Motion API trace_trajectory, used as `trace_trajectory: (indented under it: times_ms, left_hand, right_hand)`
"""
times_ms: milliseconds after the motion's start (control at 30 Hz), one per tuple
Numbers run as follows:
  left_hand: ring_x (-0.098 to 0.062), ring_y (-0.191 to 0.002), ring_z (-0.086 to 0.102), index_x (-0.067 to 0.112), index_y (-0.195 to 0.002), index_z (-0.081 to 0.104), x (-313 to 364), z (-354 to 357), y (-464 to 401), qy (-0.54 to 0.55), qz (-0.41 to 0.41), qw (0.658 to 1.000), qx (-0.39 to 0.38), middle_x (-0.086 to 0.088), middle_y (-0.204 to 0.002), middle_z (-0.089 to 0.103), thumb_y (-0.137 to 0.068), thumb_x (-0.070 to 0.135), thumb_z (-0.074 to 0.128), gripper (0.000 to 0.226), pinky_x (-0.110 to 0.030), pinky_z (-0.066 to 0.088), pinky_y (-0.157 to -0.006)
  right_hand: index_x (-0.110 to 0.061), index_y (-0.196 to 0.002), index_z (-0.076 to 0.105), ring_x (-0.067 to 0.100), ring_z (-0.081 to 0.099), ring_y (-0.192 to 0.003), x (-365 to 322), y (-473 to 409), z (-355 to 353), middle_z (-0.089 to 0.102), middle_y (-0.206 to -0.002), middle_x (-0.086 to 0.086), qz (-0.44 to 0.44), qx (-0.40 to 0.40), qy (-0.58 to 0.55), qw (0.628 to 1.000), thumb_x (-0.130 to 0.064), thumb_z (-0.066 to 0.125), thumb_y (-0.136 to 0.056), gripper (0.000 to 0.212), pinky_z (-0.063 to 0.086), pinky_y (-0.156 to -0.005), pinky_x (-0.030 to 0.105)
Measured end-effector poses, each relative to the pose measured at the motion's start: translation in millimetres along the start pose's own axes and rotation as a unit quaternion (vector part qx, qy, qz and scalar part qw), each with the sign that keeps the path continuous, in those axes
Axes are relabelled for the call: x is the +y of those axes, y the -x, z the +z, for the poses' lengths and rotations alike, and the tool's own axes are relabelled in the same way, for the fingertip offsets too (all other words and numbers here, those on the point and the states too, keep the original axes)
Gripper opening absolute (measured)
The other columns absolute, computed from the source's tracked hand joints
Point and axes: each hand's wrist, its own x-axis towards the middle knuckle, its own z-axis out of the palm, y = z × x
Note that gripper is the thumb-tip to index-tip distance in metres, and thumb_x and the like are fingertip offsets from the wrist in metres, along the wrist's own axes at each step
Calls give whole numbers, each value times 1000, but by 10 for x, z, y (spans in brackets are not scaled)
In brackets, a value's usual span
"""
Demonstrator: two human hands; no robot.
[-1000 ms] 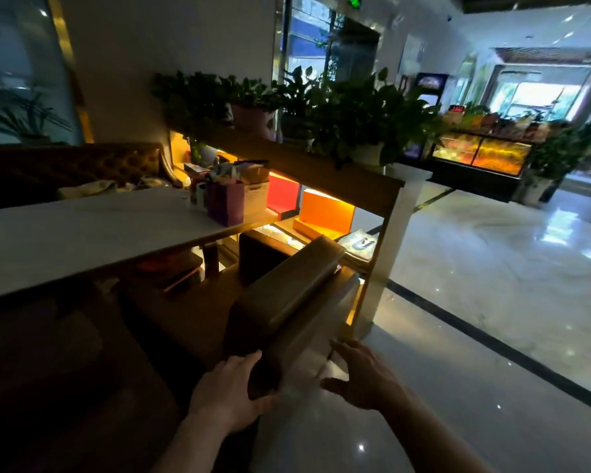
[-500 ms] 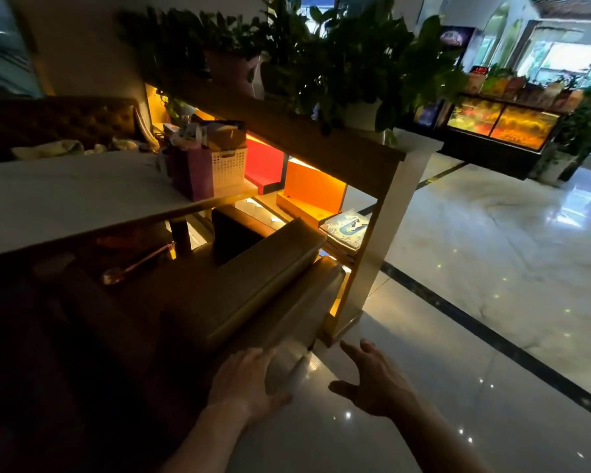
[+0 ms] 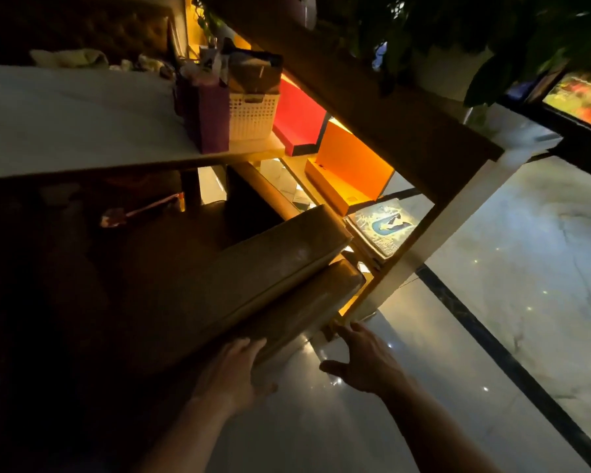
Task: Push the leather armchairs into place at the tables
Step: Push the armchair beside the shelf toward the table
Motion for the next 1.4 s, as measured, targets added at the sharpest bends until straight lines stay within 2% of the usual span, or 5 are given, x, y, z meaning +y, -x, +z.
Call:
trace_trajectory:
  times_ms: [300, 467, 633, 1267, 1400]
  left_hand:
    - [-17, -147, 12, 44, -153, 5, -122, 443, -554, 9, -156, 986, 58, 11, -162, 6, -87, 58, 60, 88, -41, 26, -115]
    - [-17, -131, 34, 40, -152, 19, -61, 716, -711, -70, -215, 959, 168, 9, -148, 30, -80, 66, 59, 86, -40, 38, -104]
    - [-25, -122, 42, 29, -151, 33, -86, 948, -821, -103, -275, 927, 234, 2, -144, 39, -66, 70, 71, 102, -49, 44, -98]
    - [-21, -136, 29, 38, -152, 23, -18, 1289, -412, -60, -274, 914, 293, 8, -148, 34, -75, 72, 62, 93, -43, 32, -113]
    - [-23, -133, 29, 37, -148, 36, -7, 1470, -240, -71, -266, 917, 290, 8, -140, 47, -68, 67, 73, 93, -46, 36, -108]
  right_hand:
    - [-34, -157, 3, 37, -2, -152, 258, -1492, 312, 0, -166, 15, -138, -53, 91, 985, -64, 65, -82, 102, 16, -122, 55]
    - [-32, -156, -13, 38, -16, -150, 418, -2094, 554, -14, -165, 14, -204, -39, 113, 972, -67, 74, -72, 126, 0, -121, 59]
    - [-26, -154, -21, 36, -22, -149, 580, -2226, 771, -21, -164, 13, -239, -1, 121, 964, -80, 67, -66, 136, 0, -120, 64]
    - [-14, -158, 14, 42, 12, -150, 722, -1573, 1092, 16, -163, 23, -247, 73, 165, 952, -91, 35, -74, 116, 19, -118, 64]
    - [-9, -154, 31, 46, 30, -144, 826, -1338, 1303, 33, -155, 27, -211, 57, 167, 961, -94, 30, -74, 116, 30, -112, 66]
